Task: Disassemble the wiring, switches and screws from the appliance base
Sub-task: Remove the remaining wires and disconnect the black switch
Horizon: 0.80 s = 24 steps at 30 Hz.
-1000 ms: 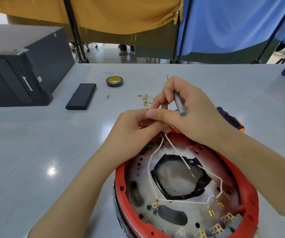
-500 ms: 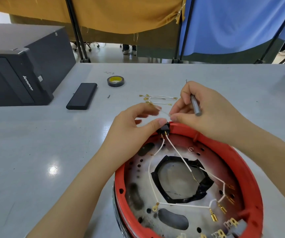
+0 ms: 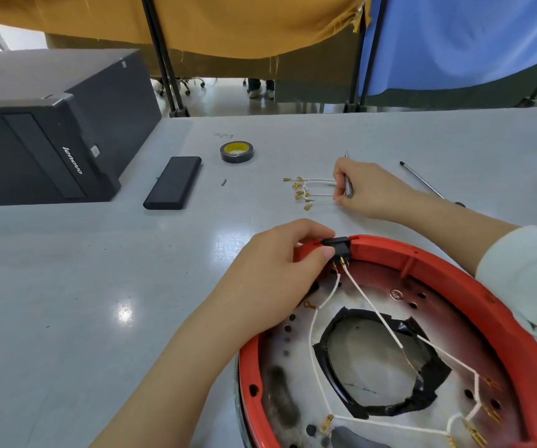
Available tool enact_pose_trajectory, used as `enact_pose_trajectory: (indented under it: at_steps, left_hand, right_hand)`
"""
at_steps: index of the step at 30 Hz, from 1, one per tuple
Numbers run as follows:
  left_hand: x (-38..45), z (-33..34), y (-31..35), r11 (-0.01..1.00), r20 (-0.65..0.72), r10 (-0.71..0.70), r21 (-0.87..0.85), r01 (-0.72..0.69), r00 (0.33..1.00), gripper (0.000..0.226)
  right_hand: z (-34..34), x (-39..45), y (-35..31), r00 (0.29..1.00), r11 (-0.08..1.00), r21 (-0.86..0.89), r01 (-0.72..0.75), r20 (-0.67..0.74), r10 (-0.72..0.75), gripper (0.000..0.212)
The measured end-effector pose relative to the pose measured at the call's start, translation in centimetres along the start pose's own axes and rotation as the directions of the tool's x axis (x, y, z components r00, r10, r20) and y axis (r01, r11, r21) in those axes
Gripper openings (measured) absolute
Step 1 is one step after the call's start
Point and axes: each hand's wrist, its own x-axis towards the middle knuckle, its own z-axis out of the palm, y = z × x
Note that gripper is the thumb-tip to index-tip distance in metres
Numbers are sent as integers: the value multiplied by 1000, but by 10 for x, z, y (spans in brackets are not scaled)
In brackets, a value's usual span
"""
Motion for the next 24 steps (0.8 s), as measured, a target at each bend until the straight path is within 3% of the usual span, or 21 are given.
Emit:
enact_pose_trajectory:
  at_steps: [7, 13, 18, 21, 24]
  left_hand:
    - [0, 1, 0, 1000, 9, 8, -8, -8, 1000, 19]
    - [1, 0, 3, 998, 14, -8, -57, 9, 1000, 19]
    - [1, -1, 5, 984, 37, -45, -173, 51, 998, 19]
    - [0, -1, 5, 975, 49, -60, -211, 70, 997, 19]
    - [1, 0, 5, 979, 39, -63, -192, 69, 997, 18]
  right_hand:
    - [-15, -9, 1, 1000, 999, -46, -11, -23, 10, 24]
    - [-56, -66, -52, 996, 928, 370, 41, -87, -9, 40]
    - [-46, -117, -79, 995, 637, 765, 96, -73, -62, 57]
    - [-33, -131, -76, 995, 555, 827, 90, -101, -10, 62]
    - [-27, -128, -73, 987, 634, 769, 76, -148, 61, 49]
